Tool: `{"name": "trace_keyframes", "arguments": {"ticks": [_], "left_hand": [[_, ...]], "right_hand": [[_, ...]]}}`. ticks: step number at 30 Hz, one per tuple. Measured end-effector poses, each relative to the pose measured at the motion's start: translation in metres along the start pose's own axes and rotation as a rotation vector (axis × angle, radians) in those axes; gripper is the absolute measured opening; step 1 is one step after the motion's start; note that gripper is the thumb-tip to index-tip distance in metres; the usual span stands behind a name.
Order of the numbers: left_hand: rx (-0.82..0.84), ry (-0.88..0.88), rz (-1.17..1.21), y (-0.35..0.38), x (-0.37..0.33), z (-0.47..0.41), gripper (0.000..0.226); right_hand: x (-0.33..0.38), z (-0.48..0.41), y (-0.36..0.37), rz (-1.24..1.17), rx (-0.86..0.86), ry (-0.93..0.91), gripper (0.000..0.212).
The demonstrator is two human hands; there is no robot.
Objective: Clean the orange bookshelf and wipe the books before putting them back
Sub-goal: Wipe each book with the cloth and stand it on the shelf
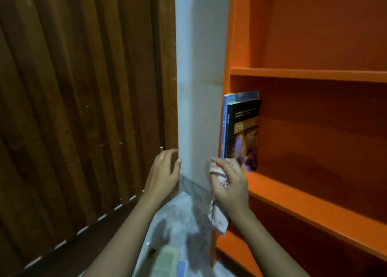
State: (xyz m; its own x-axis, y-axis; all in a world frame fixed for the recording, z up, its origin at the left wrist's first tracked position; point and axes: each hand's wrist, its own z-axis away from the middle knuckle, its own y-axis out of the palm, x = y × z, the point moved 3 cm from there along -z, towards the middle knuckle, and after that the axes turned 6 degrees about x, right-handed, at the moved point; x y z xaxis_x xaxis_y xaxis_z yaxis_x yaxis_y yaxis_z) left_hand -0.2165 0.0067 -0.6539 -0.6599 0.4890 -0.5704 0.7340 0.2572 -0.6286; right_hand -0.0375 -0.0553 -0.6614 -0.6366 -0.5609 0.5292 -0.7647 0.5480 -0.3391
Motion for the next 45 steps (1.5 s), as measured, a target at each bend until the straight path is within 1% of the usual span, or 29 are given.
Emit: {"name": "trace_keyframes", "arguments": {"ticks": [4, 10, 12, 15, 17, 19, 21, 24, 26, 28, 30, 33, 37, 38, 39, 40, 41, 43, 45], "left_hand": [[0.104, -0.153, -0.069, 0.015, 0.068, 0.046, 0.035], [0.28, -0.438, -0.083, 0.044, 0.171, 0.117, 0.035], [0.345, -0.55, -0.061, 0.057, 0.201, 0.141, 0.036], [0.409, -0.678, -0.03, 0.078, 0.243, 0.171, 0.042], [0.447, -0.761, 0.005, 0.094, 0.267, 0.188, 0.043], [0.51, -0.834, 0.02, 0.111, 0.292, 0.206, 0.041], [0.584, -0.916, 0.066, 0.126, 0.312, 0.222, 0.041], [0.675, -1.026, 0.137, 0.141, 0.329, 0.243, 0.055], [0.725, -1.039, 0.177, 0.149, 0.332, 0.25, 0.06], [0.751, -1.01, 0.221, 0.155, 0.33, 0.254, 0.055], [0.732, -0.968, 0.274, 0.158, 0.327, 0.255, 0.05], [0.687, -0.94, 0.255, 0.157, 0.325, 0.254, 0.046], [0.714, -0.963, 0.218, 0.155, 0.323, 0.255, 0.042], [0.719, -0.984, 0.211, 0.155, 0.322, 0.255, 0.042], [0.718, -1.002, 0.206, 0.153, 0.321, 0.256, 0.042], [0.717, -1.017, 0.194, 0.152, 0.322, 0.257, 0.042], [0.721, -1.018, 0.176, 0.15, 0.321, 0.258, 0.042], [0.736, -0.996, 0.15, 0.148, 0.321, 0.26, 0.042], [0.738, -0.988, 0.145, 0.146, 0.319, 0.262, 0.042]], "right_hand": [[-0.013, 0.053, 0.058, 0.064, 0.183, 0.154, 0.033], [-0.074, 0.136, 0.137, 0.086, 0.59, 0.452, 0.034], [-0.093, 0.165, 0.156, 0.079, 0.676, 0.52, 0.036], [-0.118, 0.202, 0.179, 0.048, 0.749, 0.63, 0.028], [-0.133, 0.221, 0.193, 0.002, 0.77, 0.696, 0.019], [-0.148, 0.238, 0.206, -0.02, 0.785, 0.786, 0.016], [-0.164, 0.253, 0.219, -0.025, 0.785, 0.871, 0.02], [-0.185, 0.269, 0.237, -0.044, 0.768, 0.973, 0.027], [-0.195, 0.273, 0.247, -0.064, 0.762, 1.047, 0.03], [-0.201, 0.274, 0.255, -0.07, 0.751, 1.07, 0.031], [-0.203, 0.275, 0.259, -0.067, 0.706, 1.098, 0.03], [-0.199, 0.276, 0.259, -0.095, 0.621, 1.111, 0.028], [-0.186, 0.271, 0.27, -0.149, 0.701, 1.012, 0.022], [-0.188, 0.274, 0.272, -0.134, 0.705, 1.006, 0.026], [-0.193, 0.28, 0.273, -0.112, 0.711, 1.01, 0.035], [-0.201, 0.289, 0.275, -0.097, 0.707, 1.02, 0.045], [-0.203, 0.293, 0.276, -0.087, 0.702, 1.032, 0.05], [-0.19, 0.284, 0.27, -0.07, 0.687, 1.082, 0.044], [-0.19, 0.284, 0.267, -0.098, 0.676, 1.162, 0.04]]}}
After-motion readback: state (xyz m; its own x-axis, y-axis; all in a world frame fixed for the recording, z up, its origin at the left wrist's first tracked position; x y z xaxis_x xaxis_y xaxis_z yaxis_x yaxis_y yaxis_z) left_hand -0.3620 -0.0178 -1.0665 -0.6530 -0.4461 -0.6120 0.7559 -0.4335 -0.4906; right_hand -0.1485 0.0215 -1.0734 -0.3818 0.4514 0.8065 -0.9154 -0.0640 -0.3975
